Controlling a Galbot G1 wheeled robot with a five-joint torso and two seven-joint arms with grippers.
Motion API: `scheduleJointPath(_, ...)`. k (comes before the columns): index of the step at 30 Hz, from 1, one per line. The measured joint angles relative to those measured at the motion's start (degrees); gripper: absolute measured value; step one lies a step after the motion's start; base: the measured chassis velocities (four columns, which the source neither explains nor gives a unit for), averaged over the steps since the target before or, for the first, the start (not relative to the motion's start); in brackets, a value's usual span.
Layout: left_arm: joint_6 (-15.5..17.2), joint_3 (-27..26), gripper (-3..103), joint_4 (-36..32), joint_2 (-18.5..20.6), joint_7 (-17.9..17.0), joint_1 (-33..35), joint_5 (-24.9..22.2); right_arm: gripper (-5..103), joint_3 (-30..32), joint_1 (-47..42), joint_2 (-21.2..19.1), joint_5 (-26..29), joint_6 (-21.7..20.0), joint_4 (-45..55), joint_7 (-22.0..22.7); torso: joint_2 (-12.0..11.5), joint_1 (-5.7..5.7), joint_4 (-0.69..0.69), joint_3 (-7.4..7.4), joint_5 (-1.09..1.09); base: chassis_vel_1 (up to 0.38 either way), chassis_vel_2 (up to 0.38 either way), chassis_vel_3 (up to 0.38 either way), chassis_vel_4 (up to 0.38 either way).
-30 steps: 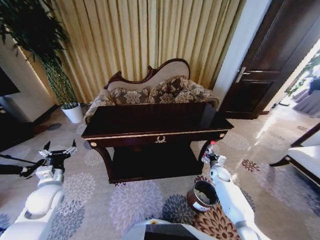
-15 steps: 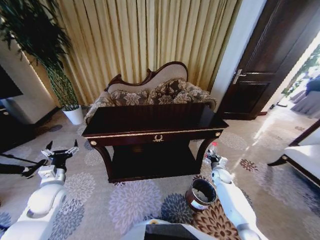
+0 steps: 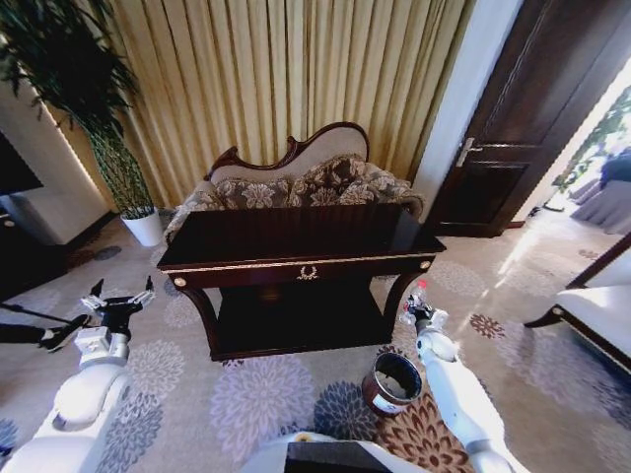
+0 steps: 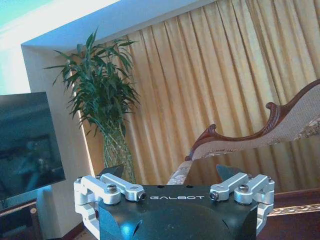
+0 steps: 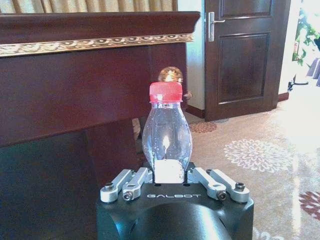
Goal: Move to the front of the table and place the trash on the table into the trash bin.
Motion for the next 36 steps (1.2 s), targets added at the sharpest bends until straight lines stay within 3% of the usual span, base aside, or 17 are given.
scheduleJointPath(7, -0.04, 0.19, 100, 0.13, -0.35, 0.01, 0.05, 0.21, 25, 0.35, -0.92, 0.11, -0.86, 0.6, -1.22, 0.0, 0.0, 0.0, 0.0, 0.0, 0.0, -0.019, -0.015, 0.014, 0.01)
scheduleJointPath(13, -0.23, -0.13, 100, 0.15, -0.47, 0.0, 0.21, 0.21, 25, 1.34, -2.29, 0.08, -4.52, 0.53, -7.83, -0.01, 0.01, 0.0, 0.01, -0.01, -0.01, 0.0, 0.0, 0.0, 0.0)
scheduleJointPath(20, -0.39, -0.03, 100, 0.2, -1.35, 0.0, 0.3, 0.3, 25, 1.19, -3.66, 0.84, -5.91, 3.34, -16.02, 0.0, 0.0, 0.0, 0.0, 0.0, 0.0, 0.0, 0.0, 0.0, 0.0)
scheduleJointPath(29, -0.42, 0.21, 100, 0.1, -1.54, -0.05, 0.22, 0.53, 25, 1.12, -3.35, 4.64, -7.15, 4.64, -16.21, -0.01, 0.0, 0.0, 0.01, 0.0, 0.01, 0.0, 0.0, 0.0, 0.0)
scheduleJointPath(36, -0.95, -0.53, 100, 0.23, -1.16, -0.07, 0.81, 0.47, 22, 1.1, -3.37, 5.33, -8.79, 4.64, -16.77, 0.0, 0.01, 0.0, 0.0, 0.0, -0.01, 0.0, 0.0, 0.0, 0.0)
